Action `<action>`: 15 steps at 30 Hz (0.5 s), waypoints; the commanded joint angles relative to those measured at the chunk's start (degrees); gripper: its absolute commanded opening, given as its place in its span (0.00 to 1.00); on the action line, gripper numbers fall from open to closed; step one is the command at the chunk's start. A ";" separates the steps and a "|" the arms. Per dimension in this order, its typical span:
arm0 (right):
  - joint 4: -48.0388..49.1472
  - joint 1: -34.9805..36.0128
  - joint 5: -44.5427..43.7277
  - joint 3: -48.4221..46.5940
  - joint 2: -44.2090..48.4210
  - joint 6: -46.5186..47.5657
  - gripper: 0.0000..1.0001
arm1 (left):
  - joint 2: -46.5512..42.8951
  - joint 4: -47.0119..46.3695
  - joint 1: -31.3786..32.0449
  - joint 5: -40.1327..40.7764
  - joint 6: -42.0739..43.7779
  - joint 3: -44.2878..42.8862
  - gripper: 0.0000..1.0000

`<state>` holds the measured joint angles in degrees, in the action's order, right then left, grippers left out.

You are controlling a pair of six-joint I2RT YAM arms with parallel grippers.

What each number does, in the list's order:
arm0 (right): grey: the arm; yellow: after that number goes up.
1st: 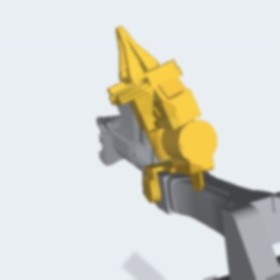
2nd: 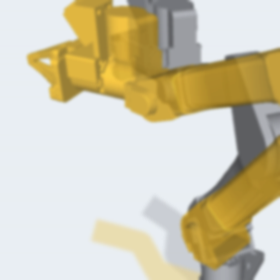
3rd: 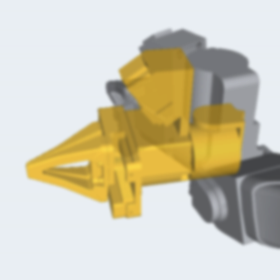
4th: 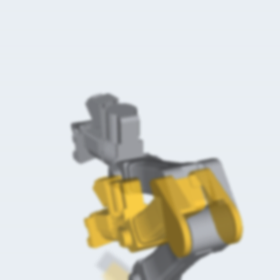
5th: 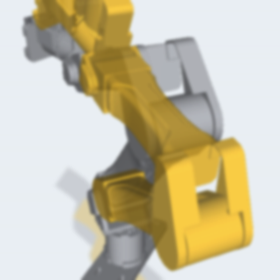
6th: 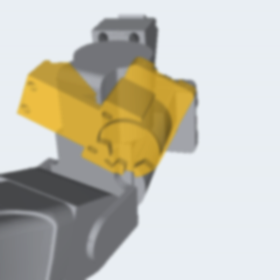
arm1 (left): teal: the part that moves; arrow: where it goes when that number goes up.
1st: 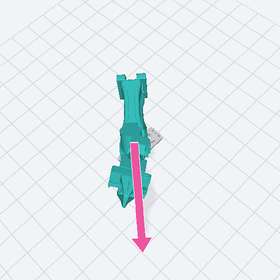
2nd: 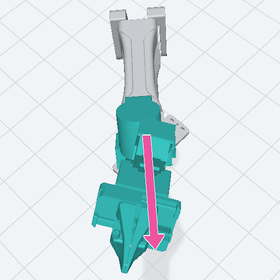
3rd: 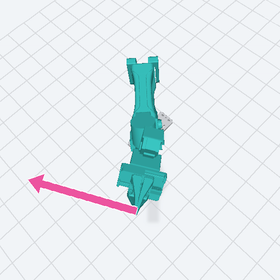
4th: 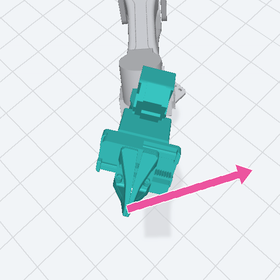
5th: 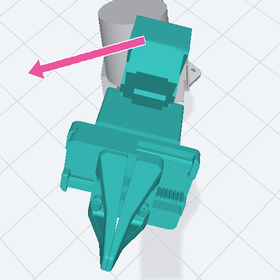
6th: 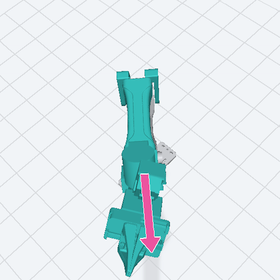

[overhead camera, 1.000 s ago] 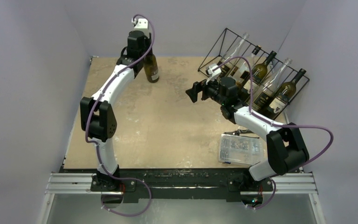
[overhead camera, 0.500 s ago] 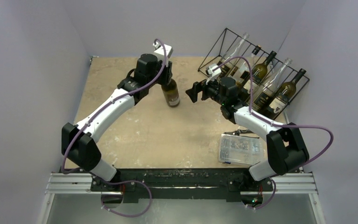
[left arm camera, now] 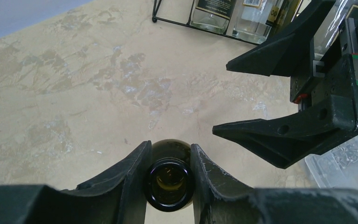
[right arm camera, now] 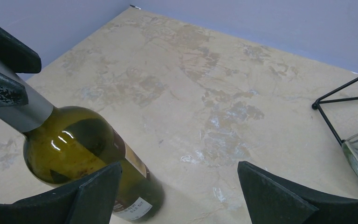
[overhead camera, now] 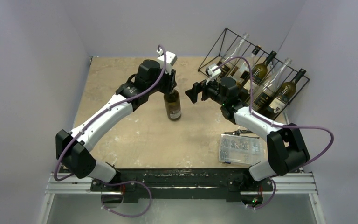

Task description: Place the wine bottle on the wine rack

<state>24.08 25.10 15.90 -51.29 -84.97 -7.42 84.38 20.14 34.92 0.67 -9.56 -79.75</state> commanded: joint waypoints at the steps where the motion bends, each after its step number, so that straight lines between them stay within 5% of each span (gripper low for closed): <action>1: 2.21 -0.03 1.00 0.16 2.43 0.66 0.99 | -3.18 -0.28 0.33 0.39 -3.11 0.88 0.33; 10: 2.56 0.00 1.85 0.32 2.44 0.47 0.99 | -6.85 1.97 0.33 0.66 -5.94 1.93 0.83; 15: 2.87 -0.05 1.44 0.67 2.49 0.61 0.99 | -9.87 3.87 0.33 1.27 -5.26 2.11 0.88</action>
<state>24.45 25.12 16.27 -51.07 -84.68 -7.44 78.37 23.20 34.96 1.34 -14.41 -77.91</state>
